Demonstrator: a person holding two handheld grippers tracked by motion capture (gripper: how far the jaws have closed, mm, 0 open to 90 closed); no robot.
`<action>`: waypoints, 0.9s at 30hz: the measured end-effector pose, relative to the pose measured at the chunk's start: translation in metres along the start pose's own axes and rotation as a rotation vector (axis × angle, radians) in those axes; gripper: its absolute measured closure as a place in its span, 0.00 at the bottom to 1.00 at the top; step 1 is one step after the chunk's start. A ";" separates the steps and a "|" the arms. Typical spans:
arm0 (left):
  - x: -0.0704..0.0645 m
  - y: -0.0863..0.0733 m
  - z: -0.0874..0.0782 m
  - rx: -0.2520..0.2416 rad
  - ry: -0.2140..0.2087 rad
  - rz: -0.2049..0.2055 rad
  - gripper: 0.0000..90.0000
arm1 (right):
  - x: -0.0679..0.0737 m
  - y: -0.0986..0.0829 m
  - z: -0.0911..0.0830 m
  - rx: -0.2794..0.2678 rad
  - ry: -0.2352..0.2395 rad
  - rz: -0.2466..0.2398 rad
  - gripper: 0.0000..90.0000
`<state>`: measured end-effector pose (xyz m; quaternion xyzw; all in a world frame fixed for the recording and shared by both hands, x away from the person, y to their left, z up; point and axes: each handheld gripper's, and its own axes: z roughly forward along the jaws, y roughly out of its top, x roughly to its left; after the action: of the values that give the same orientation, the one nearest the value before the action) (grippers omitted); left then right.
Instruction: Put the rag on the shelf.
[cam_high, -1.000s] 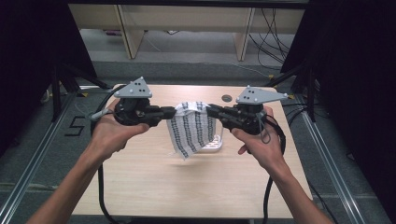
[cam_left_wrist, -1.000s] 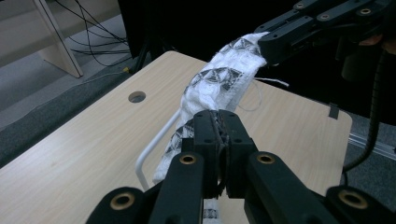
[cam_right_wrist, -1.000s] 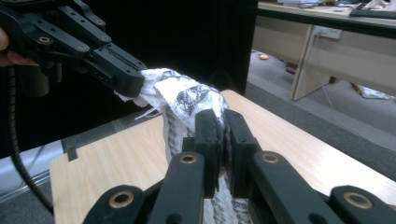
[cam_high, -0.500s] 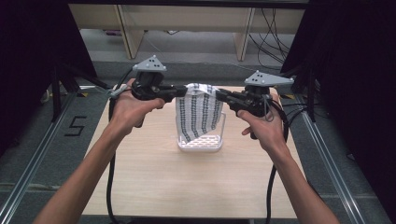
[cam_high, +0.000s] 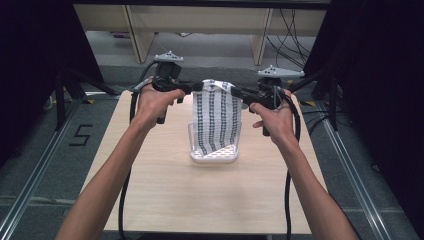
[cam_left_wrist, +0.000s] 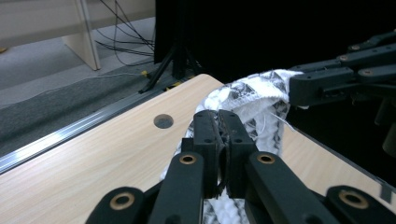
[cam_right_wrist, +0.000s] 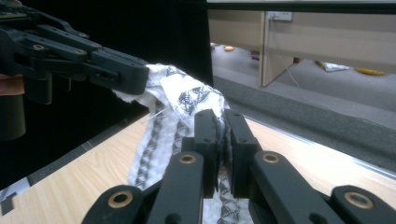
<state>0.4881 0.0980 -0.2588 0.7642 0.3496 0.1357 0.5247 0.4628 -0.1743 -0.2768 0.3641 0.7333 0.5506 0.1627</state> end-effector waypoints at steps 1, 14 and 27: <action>0.003 0.001 0.002 -0.005 0.014 -0.005 0.96 | -0.002 0.000 0.003 0.001 0.000 -0.001 0.95; 0.030 -0.018 0.038 0.050 0.051 -0.096 0.96 | -0.030 -0.011 0.046 0.090 -0.025 0.092 0.94; 0.043 -0.046 0.066 0.159 0.026 -0.176 0.78 | -0.042 -0.034 0.073 0.174 -0.076 0.146 0.80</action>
<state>0.5390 0.0896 -0.3345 0.7680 0.4316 0.0710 0.4678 0.5261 -0.1580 -0.3395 0.4501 0.7432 0.4809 0.1175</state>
